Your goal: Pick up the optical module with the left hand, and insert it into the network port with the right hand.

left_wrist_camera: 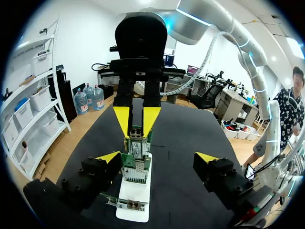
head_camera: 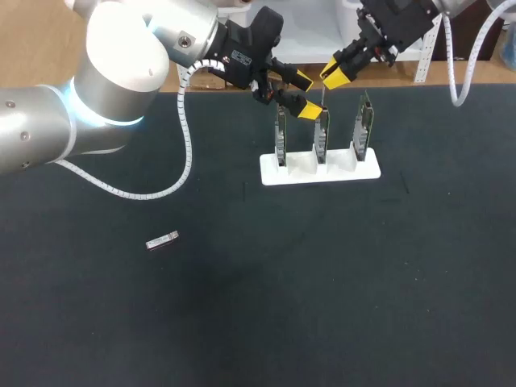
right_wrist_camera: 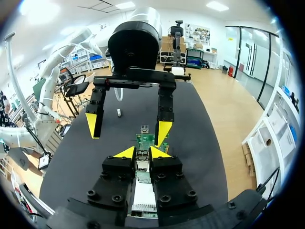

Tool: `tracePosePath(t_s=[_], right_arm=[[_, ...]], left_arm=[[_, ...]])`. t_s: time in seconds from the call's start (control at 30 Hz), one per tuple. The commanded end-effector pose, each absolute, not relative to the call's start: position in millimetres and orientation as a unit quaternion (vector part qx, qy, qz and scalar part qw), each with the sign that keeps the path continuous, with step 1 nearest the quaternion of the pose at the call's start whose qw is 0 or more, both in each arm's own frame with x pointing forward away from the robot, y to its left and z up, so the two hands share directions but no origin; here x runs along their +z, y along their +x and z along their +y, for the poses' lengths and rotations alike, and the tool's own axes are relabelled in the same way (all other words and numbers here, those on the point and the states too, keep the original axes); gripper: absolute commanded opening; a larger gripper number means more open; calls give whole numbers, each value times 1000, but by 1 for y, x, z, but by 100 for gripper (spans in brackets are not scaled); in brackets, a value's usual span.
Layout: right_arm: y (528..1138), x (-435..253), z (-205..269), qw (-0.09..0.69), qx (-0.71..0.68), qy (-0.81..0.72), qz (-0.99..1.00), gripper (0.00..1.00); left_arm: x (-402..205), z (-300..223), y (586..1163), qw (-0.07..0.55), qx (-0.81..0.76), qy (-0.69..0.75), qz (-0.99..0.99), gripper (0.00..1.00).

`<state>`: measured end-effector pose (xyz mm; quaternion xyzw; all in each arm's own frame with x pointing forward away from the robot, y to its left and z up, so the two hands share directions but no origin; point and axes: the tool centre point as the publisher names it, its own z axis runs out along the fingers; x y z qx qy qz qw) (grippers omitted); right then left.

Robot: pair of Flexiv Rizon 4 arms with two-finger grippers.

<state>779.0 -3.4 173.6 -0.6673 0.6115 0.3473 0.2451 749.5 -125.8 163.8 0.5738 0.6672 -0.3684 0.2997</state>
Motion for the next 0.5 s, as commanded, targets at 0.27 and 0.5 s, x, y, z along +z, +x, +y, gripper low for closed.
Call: tracePosePath(t_s=[0.27, 0.5], right_arm=[[778, 180, -4, 256, 351, -669, 604, 0], [777, 185, -5, 264, 351, -668, 600, 0]], left_arm=[[164, -127, 752, 297, -368, 575, 668, 100], [164, -127, 752, 297, -368, 575, 668, 100]])
